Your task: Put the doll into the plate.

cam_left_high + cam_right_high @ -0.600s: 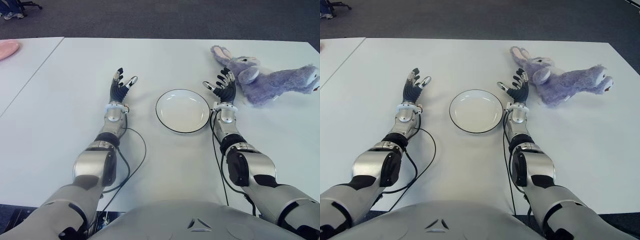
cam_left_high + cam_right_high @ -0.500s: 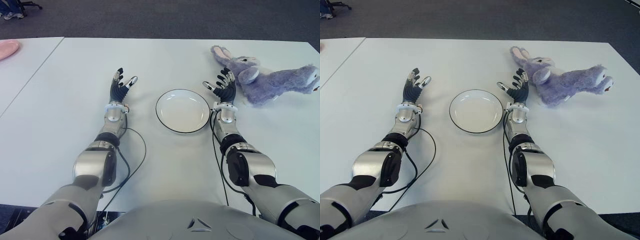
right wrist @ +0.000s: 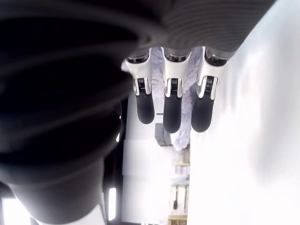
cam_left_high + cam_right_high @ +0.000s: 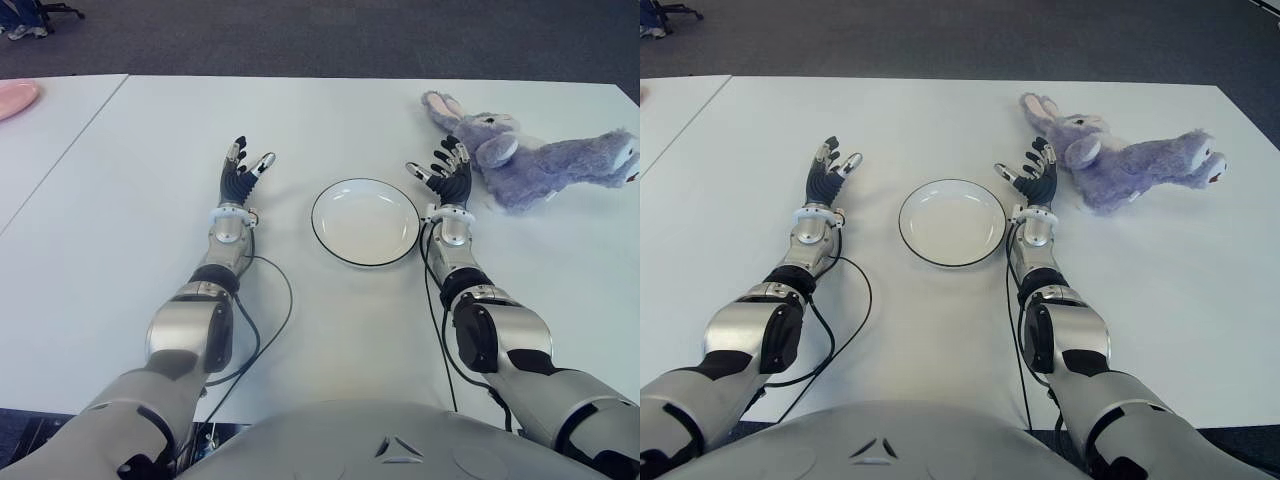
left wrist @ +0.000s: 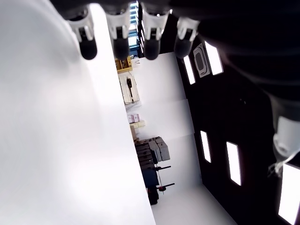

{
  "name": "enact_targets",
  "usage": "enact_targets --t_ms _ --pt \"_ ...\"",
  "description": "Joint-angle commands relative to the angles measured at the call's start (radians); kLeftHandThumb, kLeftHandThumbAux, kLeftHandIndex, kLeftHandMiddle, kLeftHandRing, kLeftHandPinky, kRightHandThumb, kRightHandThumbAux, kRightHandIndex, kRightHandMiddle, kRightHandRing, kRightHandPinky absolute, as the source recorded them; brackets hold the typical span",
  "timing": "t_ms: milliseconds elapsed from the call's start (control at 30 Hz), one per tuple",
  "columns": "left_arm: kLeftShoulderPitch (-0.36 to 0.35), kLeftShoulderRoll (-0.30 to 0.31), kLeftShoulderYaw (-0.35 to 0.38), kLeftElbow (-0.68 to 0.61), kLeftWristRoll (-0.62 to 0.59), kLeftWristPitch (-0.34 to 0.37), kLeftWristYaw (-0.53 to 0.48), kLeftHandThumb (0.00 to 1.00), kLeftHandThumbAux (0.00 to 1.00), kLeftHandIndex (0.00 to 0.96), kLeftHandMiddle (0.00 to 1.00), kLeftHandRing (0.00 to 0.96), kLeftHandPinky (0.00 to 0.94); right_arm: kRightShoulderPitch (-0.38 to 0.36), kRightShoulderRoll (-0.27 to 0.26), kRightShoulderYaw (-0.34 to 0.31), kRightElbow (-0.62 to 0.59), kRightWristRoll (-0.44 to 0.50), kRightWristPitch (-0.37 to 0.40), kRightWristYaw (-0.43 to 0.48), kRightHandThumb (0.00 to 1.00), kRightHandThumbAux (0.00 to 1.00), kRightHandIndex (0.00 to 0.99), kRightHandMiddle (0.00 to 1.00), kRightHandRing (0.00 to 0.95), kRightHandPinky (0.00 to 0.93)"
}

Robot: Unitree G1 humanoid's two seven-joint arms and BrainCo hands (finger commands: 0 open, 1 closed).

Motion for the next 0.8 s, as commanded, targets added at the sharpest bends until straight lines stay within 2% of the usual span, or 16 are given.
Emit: enact_targets --t_ms 33,267,600,800 --pt "0.178 -0.062 -0.011 0.12 0.012 0.142 0.003 0.0 0.506 0.049 0.076 0.054 0.041 0.134 0.043 0.012 0.122 -0.005 0.113 -0.007 0.084 0.869 0.149 0.17 0.196 0.233" --pt "0.178 -0.061 -0.007 0.12 0.008 0.144 -0.002 0.0 0.495 0.048 0.075 0.055 0.047 0.065 0.046 0.017 0.11 -0.004 0.083 -0.022 0.058 0.837 0.155 0.167 0.182 0.203" --pt "0.178 -0.057 -0.004 0.12 0.007 0.143 -0.01 0.0 0.507 0.046 0.071 0.052 0.045 -0.041 0.034 0.026 0.085 0.004 0.031 -0.024 0.031 0.828 0.151 0.168 0.185 0.232" --pt "0.18 -0.055 -0.004 0.12 0.008 0.145 -0.007 0.0 0.515 0.051 0.076 0.056 0.052 -0.073 0.019 0.034 0.08 -0.001 0.012 -0.018 0.029 0.814 0.13 0.165 0.183 0.221"
